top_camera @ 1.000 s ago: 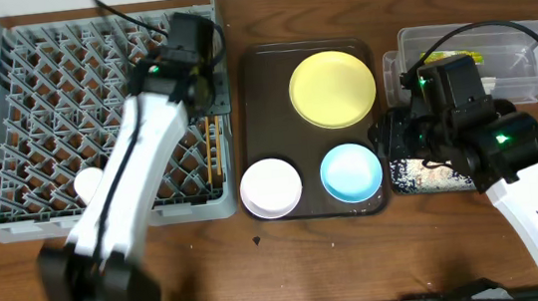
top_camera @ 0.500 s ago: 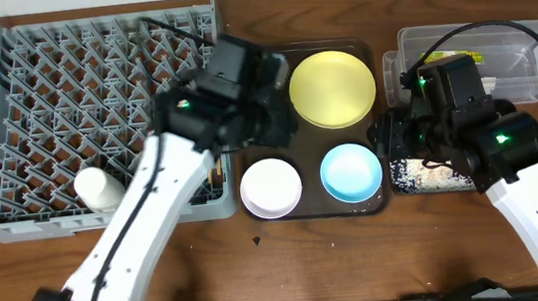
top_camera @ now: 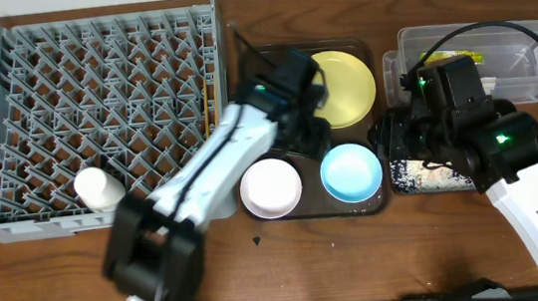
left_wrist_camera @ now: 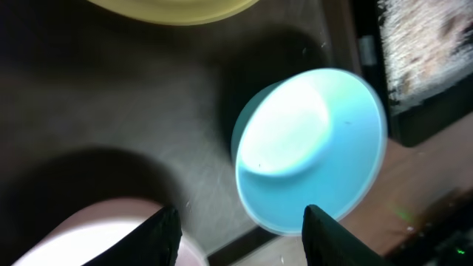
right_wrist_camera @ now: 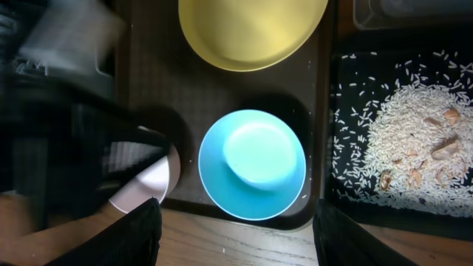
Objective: Sort waste into correct bins and load items into the dishwasher
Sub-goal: 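Reach the left gripper to the light-blue bowl and grasp its rim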
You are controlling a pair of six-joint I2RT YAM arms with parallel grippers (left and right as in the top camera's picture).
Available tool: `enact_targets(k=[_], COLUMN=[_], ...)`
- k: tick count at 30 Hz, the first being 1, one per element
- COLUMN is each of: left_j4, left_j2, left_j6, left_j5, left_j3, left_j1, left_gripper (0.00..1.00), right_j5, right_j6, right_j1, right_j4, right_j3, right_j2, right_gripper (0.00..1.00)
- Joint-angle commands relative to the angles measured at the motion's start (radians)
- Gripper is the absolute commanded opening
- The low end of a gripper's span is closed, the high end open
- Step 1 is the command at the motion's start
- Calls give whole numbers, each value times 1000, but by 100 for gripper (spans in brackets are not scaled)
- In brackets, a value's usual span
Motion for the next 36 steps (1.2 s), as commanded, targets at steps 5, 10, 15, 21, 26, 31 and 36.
enact_targets(k=[5,10,15,21,26,31,36], left_j4=[16,48,114,138,124,50,-31], left_j2=[130,174,228,260,243,156,-22], left_j6=[18,40,39,39,38,26,5], left_j5=[78,76,50,36,36,-12,-293], left_j3=[-4,-4,-4,-4,10,66,96], left_j1=[-19,-29,-52,-59,-54,-26,28], left_gripper=[54,54,47,19,8,7,8], right_j5=[64,-14,-32,-31,-31,-31,-31], right_j6=[79,43,25,25,25,24,24], right_j1=[-80,-265,-304,-303,-304,-304,-303], right_j4=[-119,-123,-127,-138,-138,-138,-137], right_j3=[3,3,3,3,3,3,3], right_j2=[-21,-58,-63,-63,-63,-63,-63], right_gripper=[66,69,70,71,71,71,71])
